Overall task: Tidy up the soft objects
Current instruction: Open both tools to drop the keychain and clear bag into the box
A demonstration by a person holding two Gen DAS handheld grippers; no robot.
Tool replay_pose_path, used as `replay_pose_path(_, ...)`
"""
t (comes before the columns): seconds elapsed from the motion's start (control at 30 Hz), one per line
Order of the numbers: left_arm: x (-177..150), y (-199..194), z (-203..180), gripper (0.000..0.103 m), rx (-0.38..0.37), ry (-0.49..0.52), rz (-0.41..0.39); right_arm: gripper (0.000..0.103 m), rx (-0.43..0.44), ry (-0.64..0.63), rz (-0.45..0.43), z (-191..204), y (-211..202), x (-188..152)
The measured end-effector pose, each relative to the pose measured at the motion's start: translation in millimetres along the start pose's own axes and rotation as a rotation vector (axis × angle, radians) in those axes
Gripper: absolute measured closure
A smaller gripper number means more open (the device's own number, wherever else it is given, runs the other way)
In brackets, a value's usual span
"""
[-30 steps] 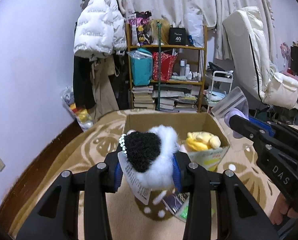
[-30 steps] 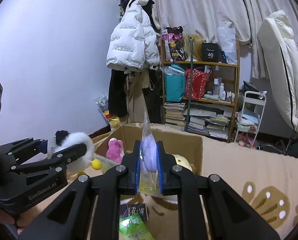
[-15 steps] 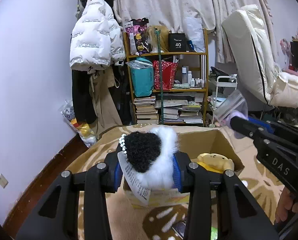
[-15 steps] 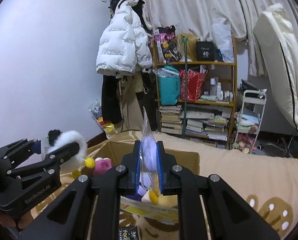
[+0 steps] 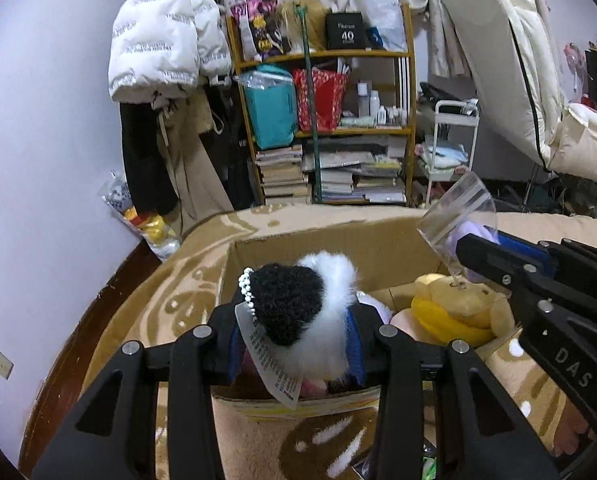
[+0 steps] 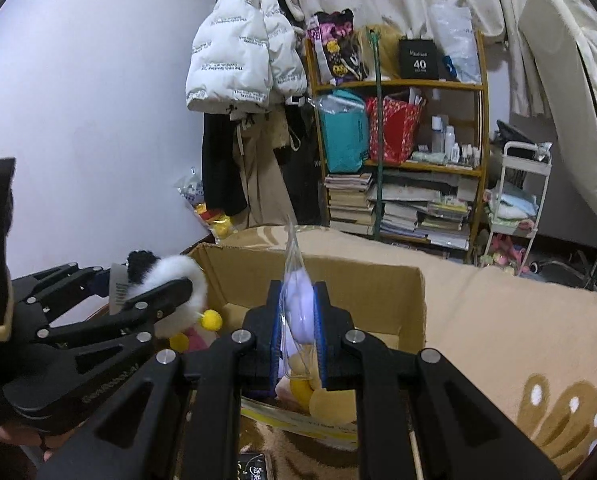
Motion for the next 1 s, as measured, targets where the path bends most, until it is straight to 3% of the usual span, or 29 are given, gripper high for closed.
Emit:
replay_pose_path(0.33,-8.5,25.4,9.6,0.063,-0.004,-0.028,0.063,0.088,0.021,0.027,0.030,-6.1,16.9,-5.9)
replay_pose_path(0.77,-9.2,27.0,18.9,0.063,0.016,-0.055,0.078,0.087,0.043,0.034,0.052,-7.3,20.9,-9.4)
replay_pose_path(0.93,-13.4,19.4,24.9,0.051,0.027,-0.074,0.074,0.069,0.048,0.039,0.060,-6.4,19.4,-10.4)
replay_pose_path(1.0,-13.7,16.7,27.6,0.050,0.030,-0.078,0.074,0.069,0.049,0.033,0.057,-5.1,17.1,-10.0)
Point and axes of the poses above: each gripper's, at about its wrist camera, not at the fingertips, and y roughly the way its jaws point, z to its left, x to its top, the point moved 2 cm from there along y, roughly the way its jaws point, and after that the axes turned 4 degrees about -x, right-handed, at the moved point
